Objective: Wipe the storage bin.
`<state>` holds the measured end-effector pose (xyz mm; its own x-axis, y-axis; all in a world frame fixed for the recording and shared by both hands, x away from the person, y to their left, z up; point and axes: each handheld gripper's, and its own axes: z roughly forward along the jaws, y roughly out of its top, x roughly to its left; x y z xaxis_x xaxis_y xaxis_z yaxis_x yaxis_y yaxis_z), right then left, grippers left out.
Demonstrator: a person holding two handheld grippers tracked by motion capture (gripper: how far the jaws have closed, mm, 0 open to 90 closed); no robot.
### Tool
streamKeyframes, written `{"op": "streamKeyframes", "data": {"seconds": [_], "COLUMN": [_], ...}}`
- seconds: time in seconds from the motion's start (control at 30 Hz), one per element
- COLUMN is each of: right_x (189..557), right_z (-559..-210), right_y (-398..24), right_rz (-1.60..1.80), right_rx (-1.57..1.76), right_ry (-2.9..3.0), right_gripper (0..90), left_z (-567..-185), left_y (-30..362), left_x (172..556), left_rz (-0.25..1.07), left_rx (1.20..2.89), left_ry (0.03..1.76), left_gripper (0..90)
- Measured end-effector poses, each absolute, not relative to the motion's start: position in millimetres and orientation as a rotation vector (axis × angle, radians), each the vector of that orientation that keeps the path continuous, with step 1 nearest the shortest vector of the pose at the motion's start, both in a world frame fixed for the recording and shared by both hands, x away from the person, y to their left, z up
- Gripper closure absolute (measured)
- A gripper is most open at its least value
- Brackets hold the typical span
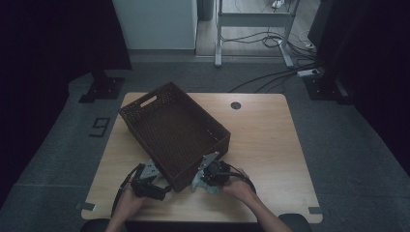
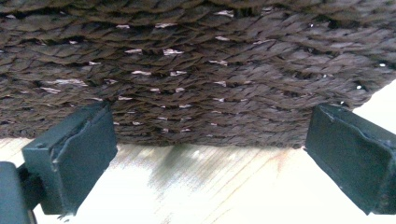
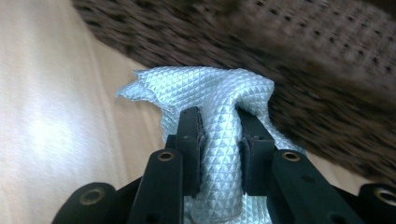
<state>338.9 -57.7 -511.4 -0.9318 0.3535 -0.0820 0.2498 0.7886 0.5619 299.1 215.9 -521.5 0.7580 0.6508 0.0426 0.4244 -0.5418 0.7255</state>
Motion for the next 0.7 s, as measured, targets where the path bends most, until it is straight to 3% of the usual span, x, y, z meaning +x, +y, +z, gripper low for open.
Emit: {"op": "streamKeyframes", "data": {"seconds": [0.7], "right_x": [317], "right_z": [-514], "right_y": [-26], "right_rz": [0.895], "right_rx": [0.342], "right_ry": [2.854], "right_gripper": [71.5], "left_z": [-521], "left_y": [215], "left_x": [299], "left_rz": [0.404], "left_rx": [2.223], "left_ry": [0.792], "left_gripper": [2.1]}}
